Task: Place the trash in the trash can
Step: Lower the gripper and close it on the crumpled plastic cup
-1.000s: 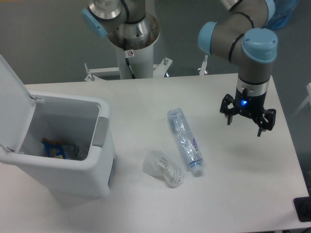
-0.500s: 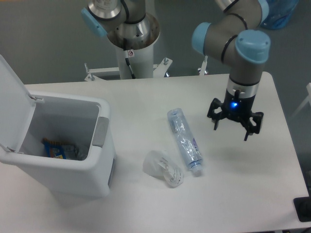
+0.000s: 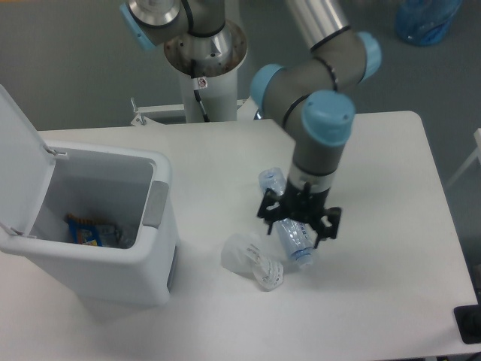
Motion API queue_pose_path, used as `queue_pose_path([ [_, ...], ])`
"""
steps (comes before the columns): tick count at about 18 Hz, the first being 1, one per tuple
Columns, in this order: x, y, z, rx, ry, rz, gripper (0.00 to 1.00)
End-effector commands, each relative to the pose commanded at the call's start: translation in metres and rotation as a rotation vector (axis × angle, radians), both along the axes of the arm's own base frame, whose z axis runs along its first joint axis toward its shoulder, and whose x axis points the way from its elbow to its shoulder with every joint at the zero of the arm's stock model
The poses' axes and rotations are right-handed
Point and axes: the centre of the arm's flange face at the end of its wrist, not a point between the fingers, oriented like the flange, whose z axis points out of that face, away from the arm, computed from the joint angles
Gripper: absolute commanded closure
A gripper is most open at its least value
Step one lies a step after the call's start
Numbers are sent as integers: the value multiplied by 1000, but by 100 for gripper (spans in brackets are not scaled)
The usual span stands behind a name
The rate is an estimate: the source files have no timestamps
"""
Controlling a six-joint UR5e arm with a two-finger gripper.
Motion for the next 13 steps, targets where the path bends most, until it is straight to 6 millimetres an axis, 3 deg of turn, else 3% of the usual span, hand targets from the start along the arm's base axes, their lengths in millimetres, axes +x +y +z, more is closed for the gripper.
queue_pose_path([
  [6,17,23,-25,-25,-46,51,0],
  [10,31,31,-51,-156,13,51,0],
  [13,29,34,-60,-192,32,91,0],
])
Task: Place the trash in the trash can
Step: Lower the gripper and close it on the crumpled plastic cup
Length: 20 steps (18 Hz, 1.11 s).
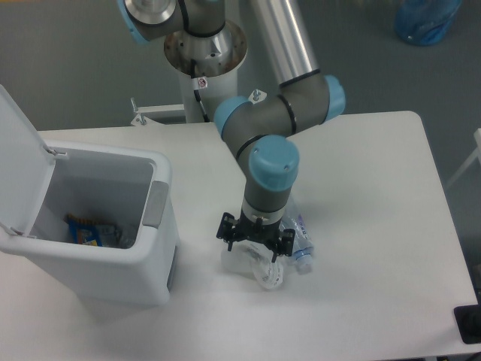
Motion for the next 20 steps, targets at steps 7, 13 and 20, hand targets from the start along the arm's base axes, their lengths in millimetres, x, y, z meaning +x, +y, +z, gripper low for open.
queue_pose_path([
  [7,-20,20,-1,28,11,68,39],
  [13,-19,24,4,38,18,74,100],
  [20,-24,26,43,129,18,77,100],
])
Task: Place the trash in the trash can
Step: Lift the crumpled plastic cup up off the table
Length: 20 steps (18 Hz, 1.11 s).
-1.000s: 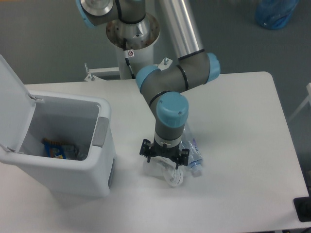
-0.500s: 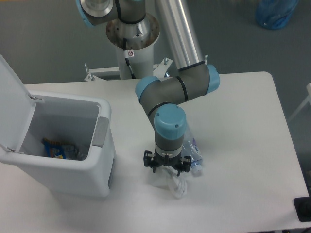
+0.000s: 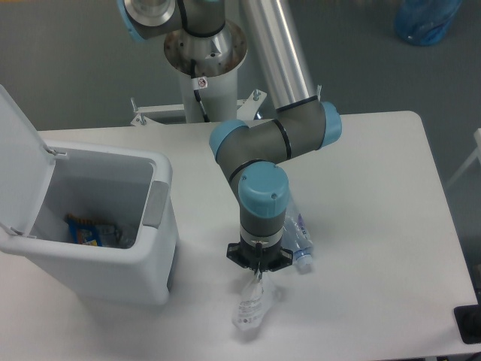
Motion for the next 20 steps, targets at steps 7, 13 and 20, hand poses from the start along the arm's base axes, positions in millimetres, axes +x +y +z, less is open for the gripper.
queue_pose_path([
  [7,-13,-5,47,117,2,12,100],
  [13,-25,-12,77,191,3,23,100],
  [20,-46,-21,129,329,2,40,100],
])
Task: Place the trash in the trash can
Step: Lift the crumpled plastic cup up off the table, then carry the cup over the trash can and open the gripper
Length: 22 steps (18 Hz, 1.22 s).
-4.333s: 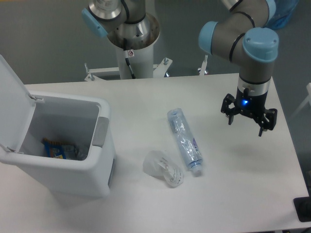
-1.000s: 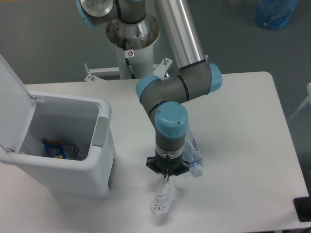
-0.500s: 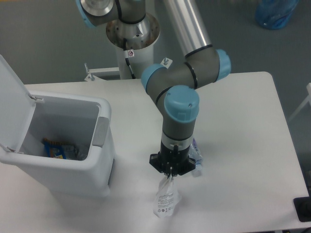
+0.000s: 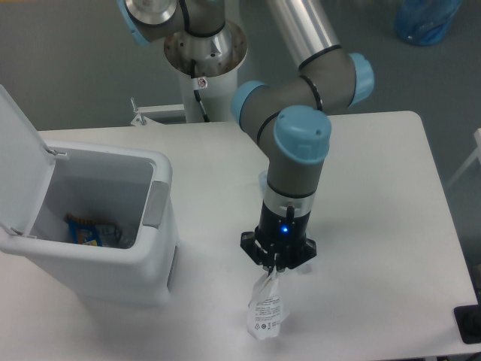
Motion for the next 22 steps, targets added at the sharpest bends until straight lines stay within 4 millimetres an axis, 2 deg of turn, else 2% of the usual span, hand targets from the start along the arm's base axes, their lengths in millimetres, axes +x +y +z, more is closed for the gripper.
queue_pose_path([
  [3,-12,-10,40,102,-2,10,100],
  [5,-12,-16,67,171,-16,22,100],
  [9,10,-22,114,283,-21,-24,100],
  [17,54,-31,166,373,-35,-50,100],
  [19,79,-34,175,387,-42,-72,100],
  [22,113,-37,173,380,-54,-102,100],
])
